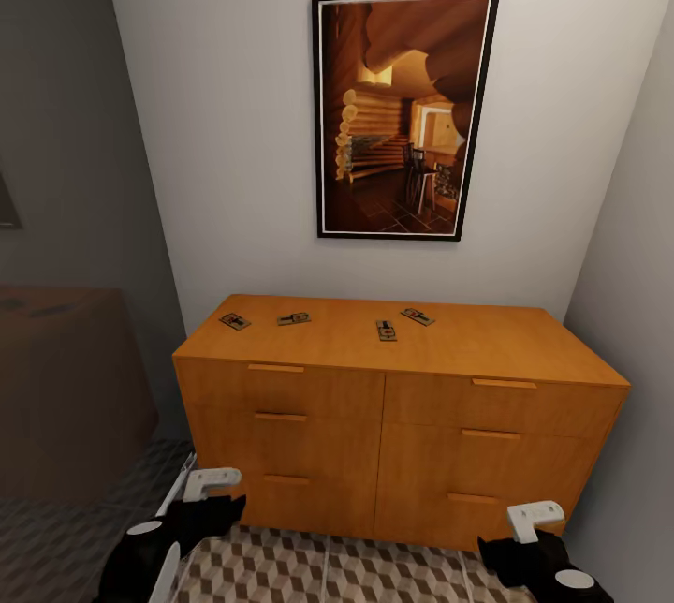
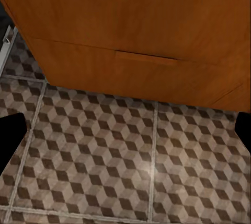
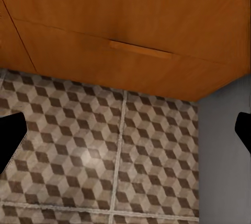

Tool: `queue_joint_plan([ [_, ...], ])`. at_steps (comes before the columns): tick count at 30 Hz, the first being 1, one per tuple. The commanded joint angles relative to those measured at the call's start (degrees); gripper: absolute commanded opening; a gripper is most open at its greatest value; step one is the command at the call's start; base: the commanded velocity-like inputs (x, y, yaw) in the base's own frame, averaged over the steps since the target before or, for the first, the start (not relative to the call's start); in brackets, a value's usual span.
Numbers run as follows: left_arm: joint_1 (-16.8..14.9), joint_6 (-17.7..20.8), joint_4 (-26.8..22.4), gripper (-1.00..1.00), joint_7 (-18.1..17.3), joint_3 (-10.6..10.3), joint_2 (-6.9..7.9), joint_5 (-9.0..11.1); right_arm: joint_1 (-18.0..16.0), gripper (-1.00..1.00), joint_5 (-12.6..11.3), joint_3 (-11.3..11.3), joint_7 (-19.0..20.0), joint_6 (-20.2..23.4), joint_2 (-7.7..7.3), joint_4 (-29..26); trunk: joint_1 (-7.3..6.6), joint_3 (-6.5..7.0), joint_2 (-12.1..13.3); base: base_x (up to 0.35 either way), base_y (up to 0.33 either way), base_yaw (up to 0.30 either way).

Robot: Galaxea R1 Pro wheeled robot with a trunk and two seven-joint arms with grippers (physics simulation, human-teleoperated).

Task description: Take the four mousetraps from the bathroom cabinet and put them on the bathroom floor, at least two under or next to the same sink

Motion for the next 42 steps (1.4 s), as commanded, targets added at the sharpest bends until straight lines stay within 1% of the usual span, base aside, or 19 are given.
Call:
queue_joint_plan([
  [1,-0.6,0.8,-0.4,1.00,-0.2,0.1,-0.23,0.1,-0.6,1.00,0.5,0.0,0.1,0.5,-0.01,-0.3,0.00,-0.06,0.0,0.000,0.000,0.000],
  [3,-1.9,1.7,-0.8,1.00,-0.2,0.1,-0.56,0.1,-1.8,1.00,0.5,0.0,0.1,1.3,0.01,-0.5,0.00,-0.06,0.0,0.000,0.000,0.000],
  [4,-1.9,1.7,-0.8,1.00,-0.2,0.1,-0.56,0.1,-1.8,1.00,0.5,0.0,0.1,1.3,0.01,-0.5,0.00,-0.06,0.0,0.000,0.000,0.000],
  [6,-3.3,2.4,-1.2,1.00,-0.2,0.1,-0.95,0.1,-3.2,1.00,0.5,0.0,0.1,2.5,0.02,-0.6,0.00,-0.06,0.0,0.000,0.000,0.000],
  [8,-4.8,3.2,-1.4,1.00,-0.2,0.0,-1.41,0.1,-4.9,1.00,0.5,-0.1,0.1,3.8,0.05,-0.7,0.00,-0.06,0.0,0.000,0.000,0.000],
  [9,-6.4,3.9,-1.6,1.00,-0.3,-0.1,-2.02,0.1,-6.9,1.00,0.5,-0.1,0.1,5.3,0.08,-0.8,0.00,-0.06,0.0,0.000,0.000,0.000],
  [11,-10.1,5.5,-1.8,1.00,-0.3,-1.1,-3.60,0.1,-11.0,1.00,0.4,-0.2,0.1,8.4,0.23,-0.9,0.00,-0.06,0.0,0.000,0.000,0.000],
  [15,-13.8,7.4,-2.0,1.00,-0.3,-2.8,-5.05,0.1,-15.0,1.00,0.4,-0.2,0.2,11.8,0.38,-0.9,0.00,-0.06,0.0,0.000,0.000,0.000],
  [18,-16.3,8.7,-2.0,1.00,-0.3,-4.0,-5.68,0.1,-17.6,1.00,0.4,-0.2,0.2,14.6,0.46,-0.9,0.00,-0.06,0.0,0.000,0.000,0.000],
  [19,-16.3,8.7,-2.0,1.00,-0.3,-4.0,-5.68,0.1,-17.6,1.00,0.4,-0.2,0.2,14.6,0.46,-0.9,0.00,-0.06,0.0,0.000,0.000,0.000],
  [23,-19.0,9.8,-2.1,1.00,-0.2,-5.2,-6.12,0.1,-20.6,1.00,0.4,-0.2,0.2,18.5,0.57,-0.9,0.00,-0.06,0.0,0.000,0.000,0.000],
  [24,-19.5,10.0,-2.1,1.00,-0.2,-5.4,-6.18,0.1,-21.3,1.00,0.4,-0.1,0.2,18.7,0.59,-0.9,0.00,-0.06,0.0,0.000,0.000,0.000],
  [27,-20.6,10.3,-2.1,1.00,-0.2,-5.7,-6.34,0.2,-23.2,1.00,0.4,-0.1,0.2,18.7,0.62,-0.9,0.00,-0.06,0.0,0.000,0.000,0.000],
  [28,-21.0,10.5,-2.2,1.00,-0.2,-5.9,-6.50,0.2,-24.3,1.00,0.4,-0.1,0.2,18.7,0.63,-0.9,0.00,-0.06,0.0,0.000,0.000,0.000],
  [29,-21.0,10.5,-2.2,1.00,-0.2,-5.9,-6.50,0.2,-24.3,1.00,0.4,-0.1,0.2,18.7,0.63,-0.9,0.00,-0.06,0.0,0.000,0.000,0.000],
  [31,-21.4,10.9,-2.3,1.00,-0.2,-6.0,-6.63,0.3,-25.7,1.00,0.4,-0.1,0.3,18.7,0.65,-0.9,0.00,-0.06,0.0,0.000,0.000,0.000],
  [34,-22.1,11.2,-2.5,1.00,-0.2,-6.0,-6.74,0.6,-26.8,1.00,0.4,-0.1,0.4,18.7,0.63,-1.0,0.00,-0.06,0.0,0.000,0.000,0.000],
  [42,-23.1,11.4,-2.5,1.00,-0.2,-6.1,-6.84,1.4,-28.1,1.00,0.3,-0.1,0.5,18.7,0.56,-1.1,0.00,-0.06,0.0,0.000,0.000,0.000],
])
